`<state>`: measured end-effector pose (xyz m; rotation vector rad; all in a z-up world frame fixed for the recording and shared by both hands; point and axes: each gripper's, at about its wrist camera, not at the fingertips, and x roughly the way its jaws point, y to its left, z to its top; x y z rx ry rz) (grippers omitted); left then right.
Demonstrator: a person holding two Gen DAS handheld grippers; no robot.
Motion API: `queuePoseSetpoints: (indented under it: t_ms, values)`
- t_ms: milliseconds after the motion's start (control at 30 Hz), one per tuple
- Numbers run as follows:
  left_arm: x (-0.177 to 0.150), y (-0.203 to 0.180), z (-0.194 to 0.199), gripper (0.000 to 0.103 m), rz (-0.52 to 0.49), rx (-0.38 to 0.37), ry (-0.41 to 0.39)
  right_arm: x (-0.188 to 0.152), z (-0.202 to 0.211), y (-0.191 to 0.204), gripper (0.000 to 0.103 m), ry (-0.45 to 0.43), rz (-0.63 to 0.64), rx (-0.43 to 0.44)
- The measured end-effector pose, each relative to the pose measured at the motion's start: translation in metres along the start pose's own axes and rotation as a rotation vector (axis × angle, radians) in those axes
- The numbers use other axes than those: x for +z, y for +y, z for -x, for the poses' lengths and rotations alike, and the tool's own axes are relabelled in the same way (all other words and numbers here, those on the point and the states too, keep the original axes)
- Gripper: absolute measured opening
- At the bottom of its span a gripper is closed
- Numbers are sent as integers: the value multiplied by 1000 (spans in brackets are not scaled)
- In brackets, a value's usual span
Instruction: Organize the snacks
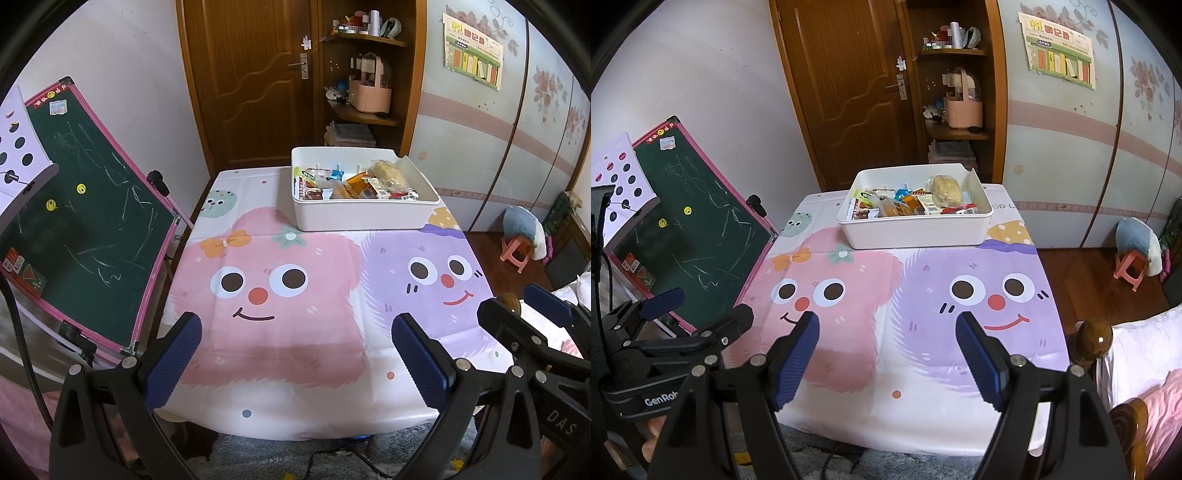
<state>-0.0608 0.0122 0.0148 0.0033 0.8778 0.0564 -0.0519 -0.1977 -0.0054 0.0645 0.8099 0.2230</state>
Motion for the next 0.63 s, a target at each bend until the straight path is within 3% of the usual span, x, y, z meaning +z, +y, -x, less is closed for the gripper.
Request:
queuePoseSetpoints:
  t_ms: [633]
  values:
    - [-2, 1, -1, 102, -1, 0, 6, -3, -2, 2, 77, 6, -4, 1]
